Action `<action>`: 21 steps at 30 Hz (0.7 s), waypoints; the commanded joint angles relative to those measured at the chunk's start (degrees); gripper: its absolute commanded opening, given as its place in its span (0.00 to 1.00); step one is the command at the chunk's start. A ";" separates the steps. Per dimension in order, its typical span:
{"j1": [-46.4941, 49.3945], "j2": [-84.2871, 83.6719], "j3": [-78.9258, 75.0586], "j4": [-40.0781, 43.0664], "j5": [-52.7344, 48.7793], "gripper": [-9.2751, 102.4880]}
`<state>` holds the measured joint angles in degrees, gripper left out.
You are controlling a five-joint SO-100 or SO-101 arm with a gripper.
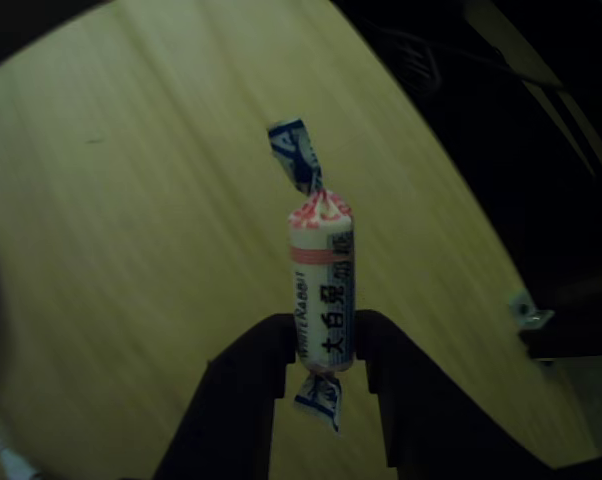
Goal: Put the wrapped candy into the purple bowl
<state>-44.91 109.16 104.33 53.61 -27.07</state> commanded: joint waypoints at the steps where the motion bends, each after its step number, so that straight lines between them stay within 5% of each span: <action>1: -3.25 10.02 0.62 1.32 2.72 0.09; 10: -20.39 18.28 7.56 3.96 6.59 0.09; 21: -33.49 5.80 1.93 5.19 5.19 0.09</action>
<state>-76.29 117.60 112.85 59.77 -20.65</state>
